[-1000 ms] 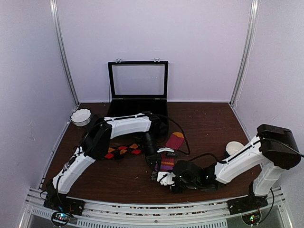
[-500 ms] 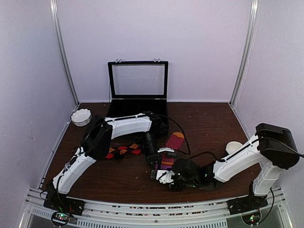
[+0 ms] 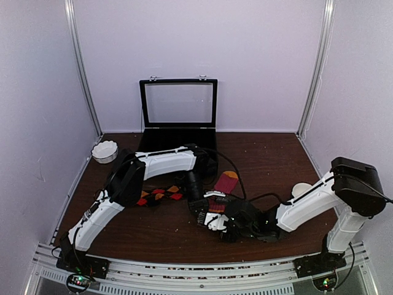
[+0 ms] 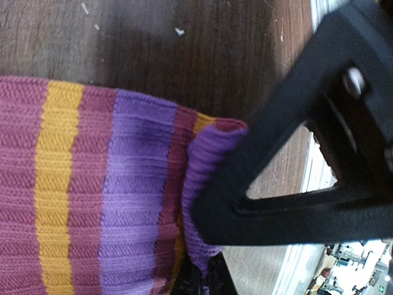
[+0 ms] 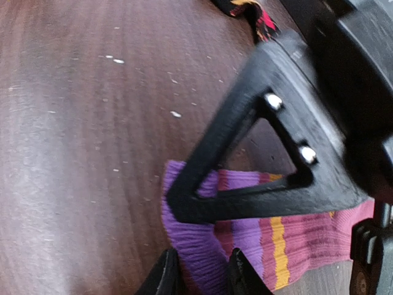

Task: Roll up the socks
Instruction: Roll the sock at the center of the board.

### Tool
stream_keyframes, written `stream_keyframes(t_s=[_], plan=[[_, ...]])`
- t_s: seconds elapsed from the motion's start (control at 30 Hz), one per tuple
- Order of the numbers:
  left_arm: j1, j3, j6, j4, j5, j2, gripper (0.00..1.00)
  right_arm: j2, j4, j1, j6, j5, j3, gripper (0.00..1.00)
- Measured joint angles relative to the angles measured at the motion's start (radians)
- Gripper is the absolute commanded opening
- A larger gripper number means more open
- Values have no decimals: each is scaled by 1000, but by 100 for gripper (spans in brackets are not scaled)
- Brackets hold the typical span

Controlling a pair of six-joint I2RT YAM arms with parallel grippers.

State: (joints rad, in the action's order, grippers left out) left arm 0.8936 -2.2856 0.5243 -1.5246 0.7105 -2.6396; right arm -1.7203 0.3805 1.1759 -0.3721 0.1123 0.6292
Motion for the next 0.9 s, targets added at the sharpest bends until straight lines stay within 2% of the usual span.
stream_keyframes(t_s=[0.23,0.67,0.77,0.9], plan=[[0,0,0,0,1,-1,0,0,9,-11,45,-18,-13,13],[-5,-6,-14,-4,1,-6,0,16,50,18,65,-21,-50,20],[-5,-6,-18,-4,1,-6,0,17,48,29,63,-15,-50,18],[-5,-8,-18,-5,1,-6,0,17,51,31,65,-3,-51,9]])
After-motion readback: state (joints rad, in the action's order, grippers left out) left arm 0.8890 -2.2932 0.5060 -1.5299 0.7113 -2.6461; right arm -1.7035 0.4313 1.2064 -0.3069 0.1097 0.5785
